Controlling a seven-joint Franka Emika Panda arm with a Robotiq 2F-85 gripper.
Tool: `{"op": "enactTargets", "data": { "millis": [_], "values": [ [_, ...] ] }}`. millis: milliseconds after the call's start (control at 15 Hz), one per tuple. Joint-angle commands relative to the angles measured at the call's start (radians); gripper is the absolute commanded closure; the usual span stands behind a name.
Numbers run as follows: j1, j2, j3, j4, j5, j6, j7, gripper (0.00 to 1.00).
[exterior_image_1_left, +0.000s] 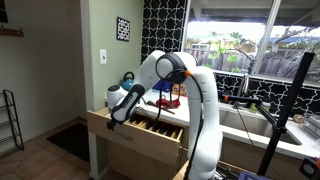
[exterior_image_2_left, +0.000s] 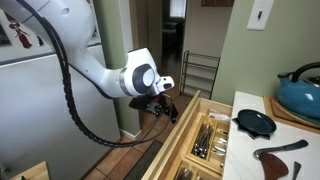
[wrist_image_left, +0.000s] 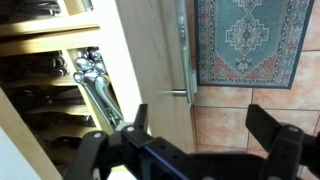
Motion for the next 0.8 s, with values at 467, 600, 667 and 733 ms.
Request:
{"op": "enactTargets", "data": {
  "millis": [467, 600, 667, 733],
  "values": [
    [-0.159, -0.153, -0.014, -0.099, -0.014, -0.001, -0.041, 0.00],
    [-0.155, -0.147, -0.006, -0.093, -0.014, -0.001, -0.040, 0.00],
    [-0.152, -0.144, -0.002, -0.091, -0.014, -0.001, -0.039, 0.00],
    [-0.151, -0.143, 0.001, -0.091, -0.014, -0.001, -0.038, 0.00]
  ]
}}
